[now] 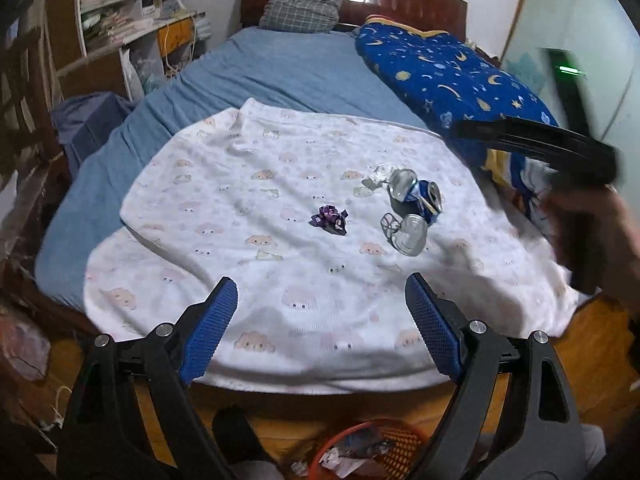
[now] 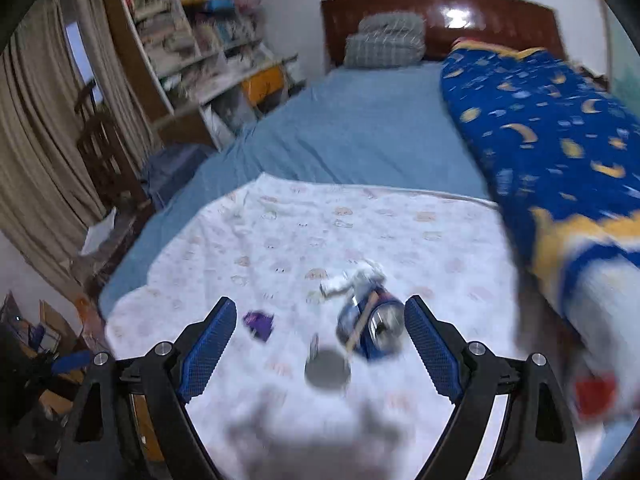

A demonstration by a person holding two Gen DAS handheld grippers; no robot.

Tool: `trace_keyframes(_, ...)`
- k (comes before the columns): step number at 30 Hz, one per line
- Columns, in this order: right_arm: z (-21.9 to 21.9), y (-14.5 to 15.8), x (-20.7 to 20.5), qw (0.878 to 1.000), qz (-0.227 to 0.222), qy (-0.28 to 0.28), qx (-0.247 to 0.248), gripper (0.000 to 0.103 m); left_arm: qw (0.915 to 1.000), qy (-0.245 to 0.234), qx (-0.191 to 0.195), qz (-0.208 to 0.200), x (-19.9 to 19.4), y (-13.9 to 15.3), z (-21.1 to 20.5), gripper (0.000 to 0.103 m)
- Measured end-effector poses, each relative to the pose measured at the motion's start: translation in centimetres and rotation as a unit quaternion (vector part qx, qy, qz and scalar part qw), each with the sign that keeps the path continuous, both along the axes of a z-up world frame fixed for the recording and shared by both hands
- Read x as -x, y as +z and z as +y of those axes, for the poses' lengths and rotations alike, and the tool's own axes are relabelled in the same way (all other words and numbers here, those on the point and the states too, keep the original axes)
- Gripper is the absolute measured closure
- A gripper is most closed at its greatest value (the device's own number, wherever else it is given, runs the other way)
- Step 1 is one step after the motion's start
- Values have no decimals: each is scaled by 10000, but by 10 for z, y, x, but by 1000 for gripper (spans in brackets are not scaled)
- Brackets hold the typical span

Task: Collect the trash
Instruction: 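Raise both tools back toward the bed, then grasp the purple candy wrapper with the left tool while the right tool grasps a white tissue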

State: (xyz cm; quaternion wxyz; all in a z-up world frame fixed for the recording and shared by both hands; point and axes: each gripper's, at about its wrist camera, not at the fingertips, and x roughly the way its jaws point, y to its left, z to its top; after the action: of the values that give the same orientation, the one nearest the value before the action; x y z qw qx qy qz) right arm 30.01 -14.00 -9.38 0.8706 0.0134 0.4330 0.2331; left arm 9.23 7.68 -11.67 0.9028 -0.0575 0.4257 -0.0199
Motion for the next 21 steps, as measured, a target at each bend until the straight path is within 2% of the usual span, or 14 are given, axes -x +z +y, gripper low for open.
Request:
trace_keyframes(1,12,-15,-24,9997,164,7,159,18,10000,2,34,11,1,-4,1,18)
trace_keyframes(5,33,-73,-93,9948,962,-248,229,22,9999,-14,143,84,-7,-19,7,18)
trace_keyframes(11,41,-136,-134,9825,1783,-519,146,23,9992,62,368,157,-11,-31,16,18)
trace_keyframes(13,44,-147,-133,9806,1890,-493,145,30,9989,55,427,191,-11,-33,17,18)
trace_keyframes(16,46,-159,-132,9808,1875,-530,113,49,9984,67,511,215,-11,-37,19,18)
trace_keyframes(19,44,-163,-127,9800,1911,-557,16,73,9986,58,475,244,-12,-39,20,18)
trace_keyframes(20,42,-162,-127,9796,1936,-540,-53,85,9985,73,477,249,-12,-39,21,18)
trace_keyframes(21,42,-161,-124,9794,1949,-518,-93,87,9985,82,480,250,-12,-38,22,18)
